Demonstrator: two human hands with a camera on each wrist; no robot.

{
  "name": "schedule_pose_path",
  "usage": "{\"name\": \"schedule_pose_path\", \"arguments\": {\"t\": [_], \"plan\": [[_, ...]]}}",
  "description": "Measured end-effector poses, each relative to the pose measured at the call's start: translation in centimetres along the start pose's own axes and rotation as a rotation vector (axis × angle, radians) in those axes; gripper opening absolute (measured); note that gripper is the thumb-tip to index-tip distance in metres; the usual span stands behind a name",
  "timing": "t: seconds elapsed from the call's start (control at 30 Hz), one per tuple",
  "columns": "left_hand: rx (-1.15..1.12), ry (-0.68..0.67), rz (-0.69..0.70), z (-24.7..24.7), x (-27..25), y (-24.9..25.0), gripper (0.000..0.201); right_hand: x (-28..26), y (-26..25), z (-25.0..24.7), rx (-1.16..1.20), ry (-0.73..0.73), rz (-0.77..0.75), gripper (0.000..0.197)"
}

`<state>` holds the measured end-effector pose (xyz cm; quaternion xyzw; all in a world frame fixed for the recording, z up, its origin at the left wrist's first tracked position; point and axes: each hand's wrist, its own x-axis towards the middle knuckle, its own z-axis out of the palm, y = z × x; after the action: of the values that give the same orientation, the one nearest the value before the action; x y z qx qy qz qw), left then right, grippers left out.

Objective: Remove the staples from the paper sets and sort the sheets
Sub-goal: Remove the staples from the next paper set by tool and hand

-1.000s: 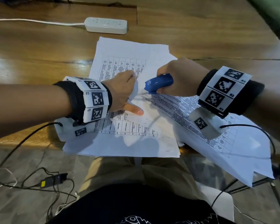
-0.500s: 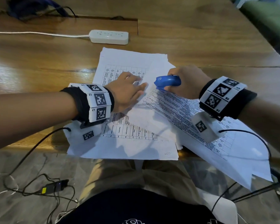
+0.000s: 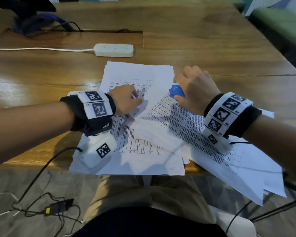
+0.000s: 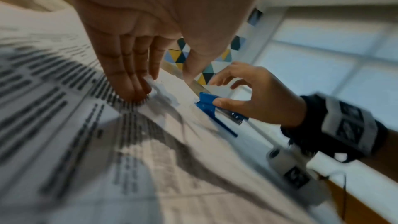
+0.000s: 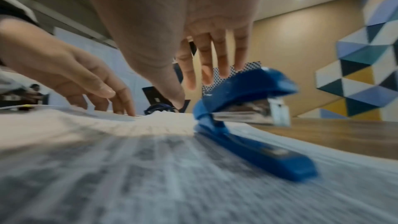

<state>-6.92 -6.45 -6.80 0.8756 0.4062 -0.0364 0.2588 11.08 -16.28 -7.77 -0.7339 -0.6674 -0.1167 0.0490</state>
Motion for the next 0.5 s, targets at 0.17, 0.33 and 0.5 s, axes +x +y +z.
{"name": "schedule_pose_path", "arguments": {"t": [0.17, 0.33, 0.5], "plan": [[-0.334, -0.178, -0.122, 0.3, -1.2, -0.2, 0.038, 0.7, -3.2, 0.1, 0.297, -0.143, -0.092, 0.016], [-0.429, -0.187, -0.179, 1.1, -1.1, -0.8, 0.041, 1.7, -3.7, 0.6, 0.518, -0.334, 0.108, 0.027], [-0.508, -0.183, -0.166, 1.4, -0.8, -1.3, 0.048, 2.5, -3.7, 1.1, 0.758, -0.373, 0.229, 0.017]]}}
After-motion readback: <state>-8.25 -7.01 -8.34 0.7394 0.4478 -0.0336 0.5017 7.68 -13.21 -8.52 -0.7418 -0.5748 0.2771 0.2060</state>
